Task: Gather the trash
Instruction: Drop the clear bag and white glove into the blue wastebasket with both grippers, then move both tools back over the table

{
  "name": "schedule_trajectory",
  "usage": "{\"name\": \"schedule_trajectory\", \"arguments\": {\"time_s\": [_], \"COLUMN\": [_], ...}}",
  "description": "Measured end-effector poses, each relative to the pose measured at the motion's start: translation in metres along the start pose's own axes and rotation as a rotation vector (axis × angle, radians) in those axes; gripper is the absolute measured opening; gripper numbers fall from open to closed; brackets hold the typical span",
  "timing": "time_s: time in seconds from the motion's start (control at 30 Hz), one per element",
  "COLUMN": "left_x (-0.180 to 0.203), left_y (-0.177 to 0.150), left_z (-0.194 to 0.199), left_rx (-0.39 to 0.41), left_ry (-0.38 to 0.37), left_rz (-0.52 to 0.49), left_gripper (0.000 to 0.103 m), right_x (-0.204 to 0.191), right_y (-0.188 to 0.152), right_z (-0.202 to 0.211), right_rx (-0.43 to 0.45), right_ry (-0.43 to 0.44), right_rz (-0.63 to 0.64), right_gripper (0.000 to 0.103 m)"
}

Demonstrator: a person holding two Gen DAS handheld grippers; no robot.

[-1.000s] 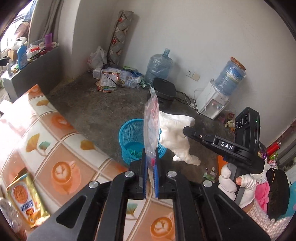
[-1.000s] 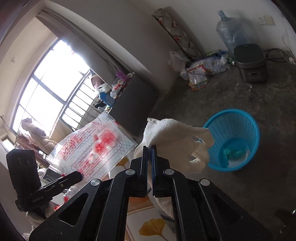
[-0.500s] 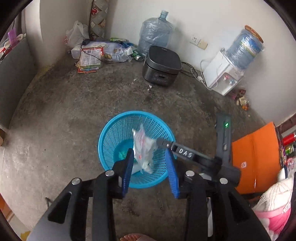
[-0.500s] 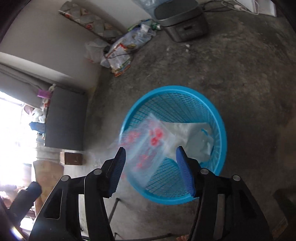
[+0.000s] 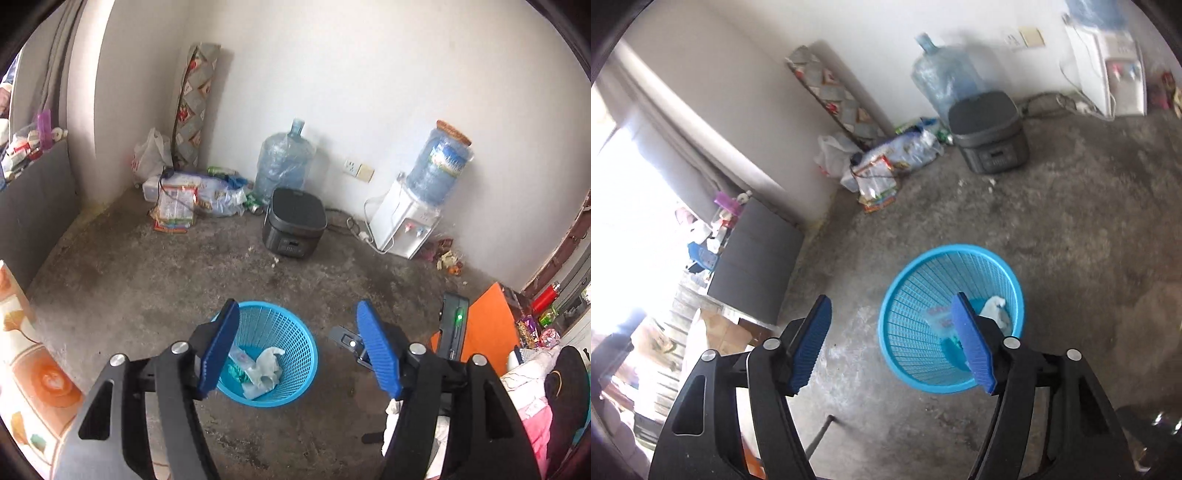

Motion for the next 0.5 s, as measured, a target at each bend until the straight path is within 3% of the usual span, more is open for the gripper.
{"name": "schedule_trajectory", "arguments": {"time_s": [0.23,0.37,0.5], "left_x": [0.015,0.011,-0.005], "left_y": [0.03,0.022,0.005], "left_z": [0.14,0.213,0.283], "left_rx": [0.17,0.214,0.26], "left_ry": [0.074,0.176,0.302], "left_rz": [-0.09,-0.112,-0.078], "left_gripper": [0.091,0.095,0.095], "right_x": [-0.098,-0.139,-0.173], "right_y": [0.023,0.019,-0.006], "right_z": [0.107,0.154,0.176], "right_rx": [0.243,0.365,0.344], "right_ry": [0.126,0.2,0.288], "right_rz": [0.299,0.369,0.413], "right_gripper": [0.095,0.095,0.095]}}
Point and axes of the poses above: each gripper's, at about its wrist camera, not at the fingertips, and z roughly against the way its jaws point, x to its right, y to its top, the point moved 7 cm from there along -z, roughly the way its jaws point, and after that the axes turned 14 degrees about x, right-handed, at the moved point
